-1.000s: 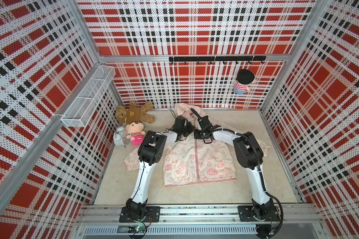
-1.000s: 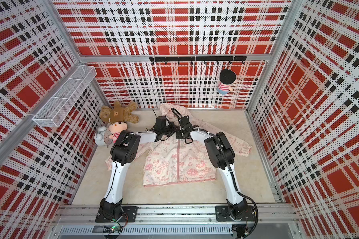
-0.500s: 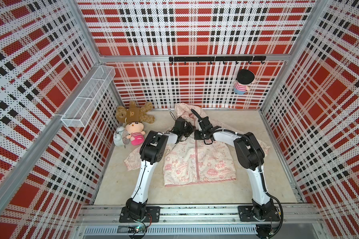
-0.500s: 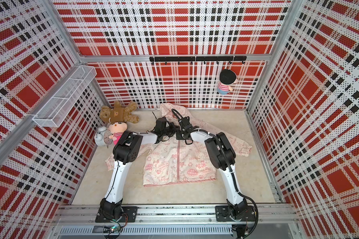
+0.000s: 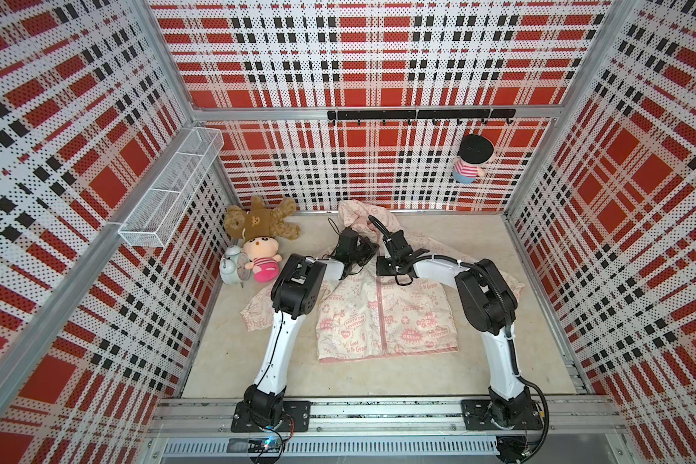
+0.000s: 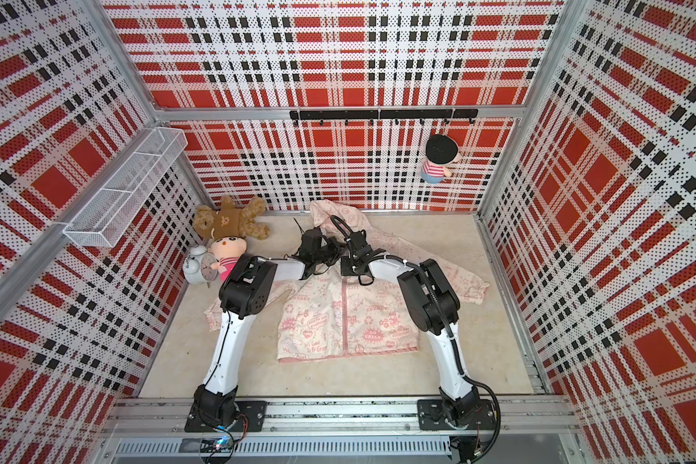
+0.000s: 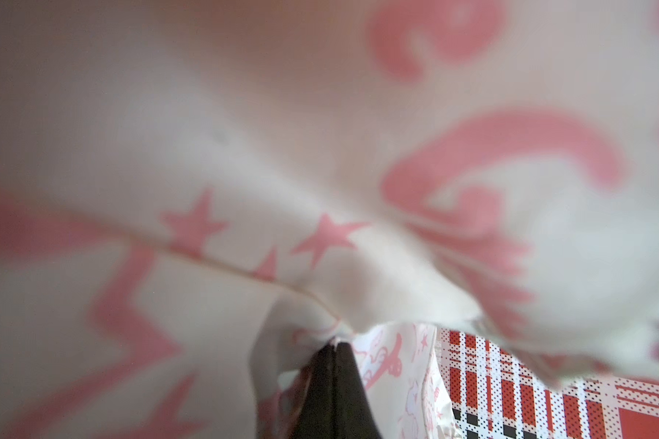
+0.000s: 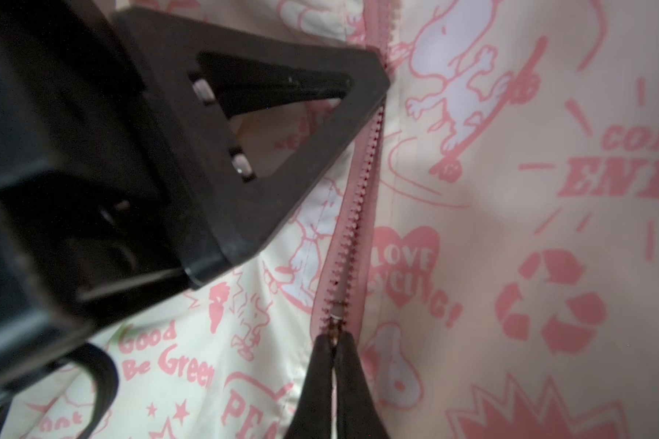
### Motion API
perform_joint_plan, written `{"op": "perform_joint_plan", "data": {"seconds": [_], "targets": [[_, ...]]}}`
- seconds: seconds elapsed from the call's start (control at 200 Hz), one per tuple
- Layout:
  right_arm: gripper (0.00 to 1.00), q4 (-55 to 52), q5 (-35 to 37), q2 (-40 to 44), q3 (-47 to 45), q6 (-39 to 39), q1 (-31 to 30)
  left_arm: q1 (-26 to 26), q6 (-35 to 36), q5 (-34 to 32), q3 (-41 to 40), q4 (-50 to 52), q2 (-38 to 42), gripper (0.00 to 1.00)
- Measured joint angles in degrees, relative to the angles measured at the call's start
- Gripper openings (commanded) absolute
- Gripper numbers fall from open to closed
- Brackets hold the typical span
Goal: Unzip the jacket
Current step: Unzip the zipper on the jacket.
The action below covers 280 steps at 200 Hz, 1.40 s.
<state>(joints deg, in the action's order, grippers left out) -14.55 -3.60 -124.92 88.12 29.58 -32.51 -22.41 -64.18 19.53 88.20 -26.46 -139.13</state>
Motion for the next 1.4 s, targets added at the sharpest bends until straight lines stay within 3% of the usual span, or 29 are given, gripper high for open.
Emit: {"op": "perform_joint_plan", "data": {"seconds": [0.105, 0.19, 0.251, 0.371, 0.451, 0.676, 0.922, 1.092, 1.403], "targets": [[0.0, -0.48, -0.11, 0.02, 0.22, -0.31, 0.07, 0.44, 0.94, 0.85, -0.39, -0.81, 0.02, 0.0], [0.0, -0.79, -0.66, 0.15, 0.15, -0.92, 0.5, 1.16, 3.28, 1.73, -1.92, -1.09, 0.83, 0.38], [0.0, -0.37, -1.53, 0.59, -0.46, -1.46, 0.81, 2.08, 4.46, 3.37, -3.45, -1.86, 1.68, 0.54], [0.0, 2.89, -4.22, 2.6, -4.07, -1.97, 1.73, 3.58, 9.7, 3.04, -4.15, 3.56, 5.68, 0.74], [0.0, 5.31, -5.88, 3.65, -6.34, -2.14, 2.6, 4.39, 13.92, 2.54, -4.48, 7.56, 8.07, 0.81], [0.0, 8.48, -9.53, 3.85, -7.32, -3.08, 4.2, 4.83, 23.91, 0.52, -3.87, 18.88, 12.22, 0.81], [0.0, 10.43, -10.99, 3.87, -7.32, -4.31, 4.24, -0.7, 32.41, -3.04, 2.6, 32.04, 12.07, 0.8], [0.0, 10.43, -10.67, 3.87, -7.48, -4.94, 4.24, -2.67, 33.16, -2.56, 1.07, 34.49, 12.07, 0.77], [0.0, 11.06, -10.14, 4.04, -8.44, -6.25, 4.24, -1.03, 29.79, -2.67, -3.74, 35.01, 14.69, 0.61]]}}
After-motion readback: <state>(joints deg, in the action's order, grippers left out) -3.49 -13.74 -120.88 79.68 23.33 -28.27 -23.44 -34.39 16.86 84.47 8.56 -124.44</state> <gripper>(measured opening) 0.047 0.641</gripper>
